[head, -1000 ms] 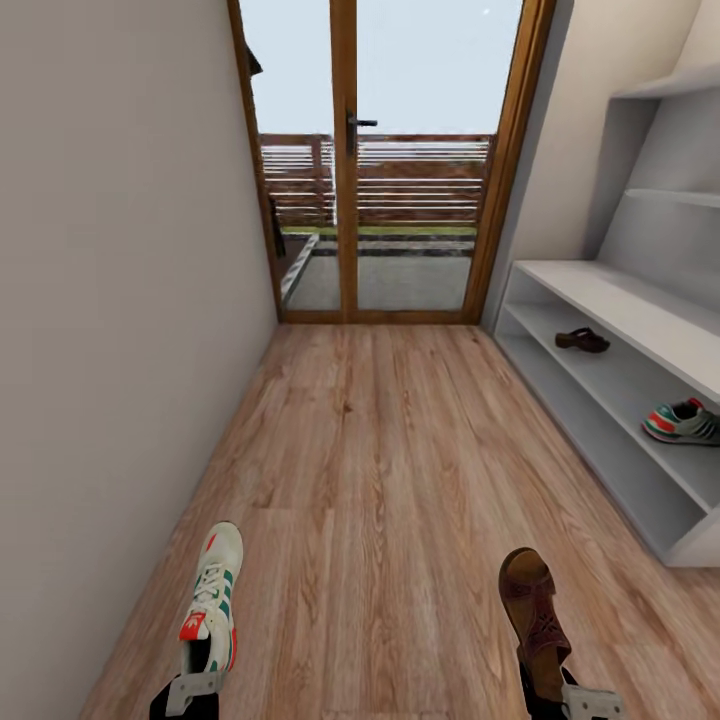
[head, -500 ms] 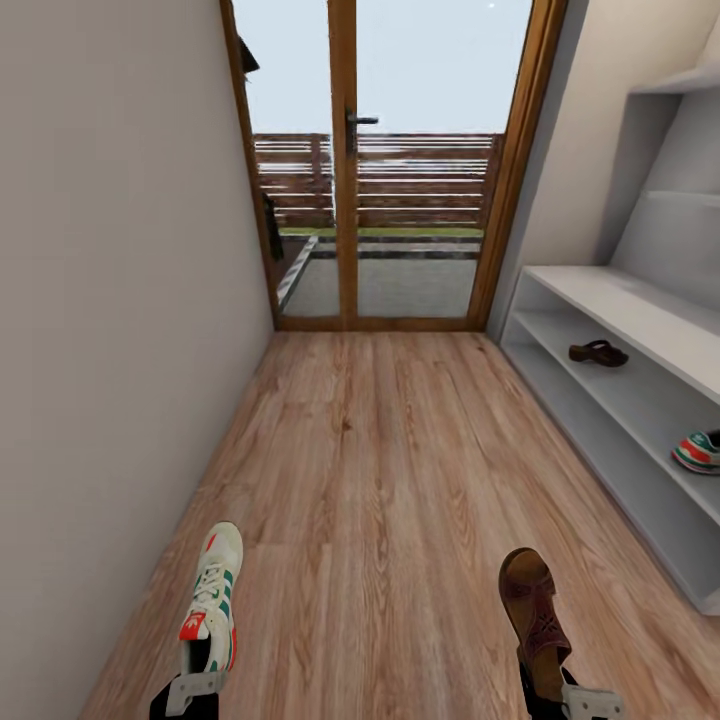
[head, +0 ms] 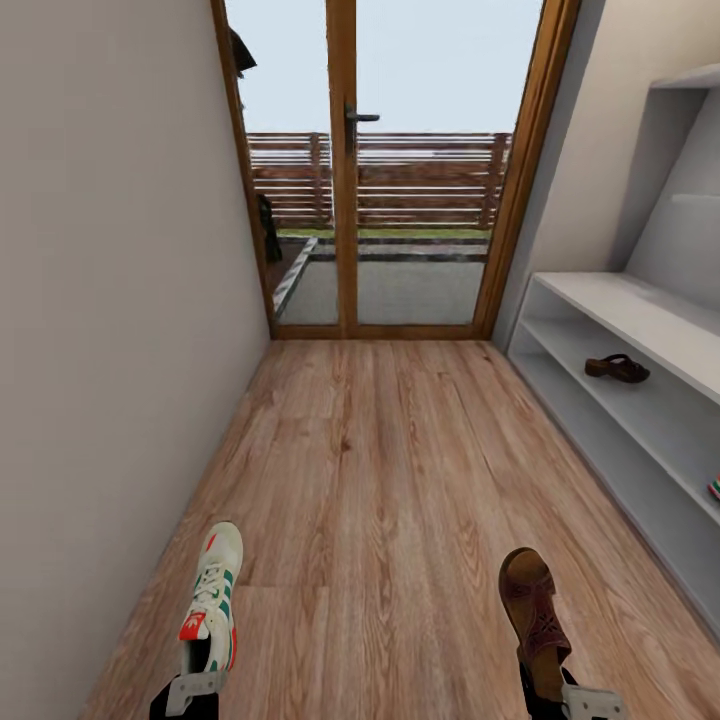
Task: Pick up the two gym shoes and the two sandals from the corridor floor and place them onto the hallstand (shoe rack) in the corridor, making sure they are on the rack and not on the floor. Arrange them so the two gym shoes are next to each other and the two sandals are next to each other.
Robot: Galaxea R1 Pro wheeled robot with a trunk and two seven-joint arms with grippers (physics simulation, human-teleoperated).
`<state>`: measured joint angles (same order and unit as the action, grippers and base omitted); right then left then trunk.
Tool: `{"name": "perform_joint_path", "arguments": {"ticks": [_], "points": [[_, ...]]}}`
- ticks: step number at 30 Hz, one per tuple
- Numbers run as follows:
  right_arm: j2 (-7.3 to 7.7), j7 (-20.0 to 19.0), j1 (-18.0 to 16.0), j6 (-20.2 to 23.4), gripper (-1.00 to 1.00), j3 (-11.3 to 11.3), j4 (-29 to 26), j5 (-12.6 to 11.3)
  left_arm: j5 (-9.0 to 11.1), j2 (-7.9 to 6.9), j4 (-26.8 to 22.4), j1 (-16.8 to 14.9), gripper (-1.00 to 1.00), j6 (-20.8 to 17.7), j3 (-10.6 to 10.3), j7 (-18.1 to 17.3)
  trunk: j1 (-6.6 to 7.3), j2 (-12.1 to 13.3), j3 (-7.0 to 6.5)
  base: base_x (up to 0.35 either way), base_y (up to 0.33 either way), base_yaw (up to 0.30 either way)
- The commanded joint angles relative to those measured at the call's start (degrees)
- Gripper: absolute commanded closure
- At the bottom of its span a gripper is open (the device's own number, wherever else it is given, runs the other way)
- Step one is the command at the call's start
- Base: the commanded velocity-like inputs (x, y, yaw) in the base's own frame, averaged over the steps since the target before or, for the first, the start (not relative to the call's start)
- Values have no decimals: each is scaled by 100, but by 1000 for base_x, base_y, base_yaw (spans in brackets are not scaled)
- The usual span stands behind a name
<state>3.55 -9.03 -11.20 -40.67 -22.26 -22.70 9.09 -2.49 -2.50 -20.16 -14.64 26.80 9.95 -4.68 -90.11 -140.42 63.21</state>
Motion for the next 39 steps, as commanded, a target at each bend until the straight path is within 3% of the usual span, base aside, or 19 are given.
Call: {"name": "perform_joint_path", "arguments": {"ticks": [1,39], "points": [[-4,-28,-5,-20,100,-50,3,50,-24,4,3,-4,100,15,51,-59,-2,-2,4,340,0,0],[-4,-30,-5,-20,100,-50,3,50,-24,4,6,-4,100,10,50,-59,-2,-2,4,340,0,0]]}}
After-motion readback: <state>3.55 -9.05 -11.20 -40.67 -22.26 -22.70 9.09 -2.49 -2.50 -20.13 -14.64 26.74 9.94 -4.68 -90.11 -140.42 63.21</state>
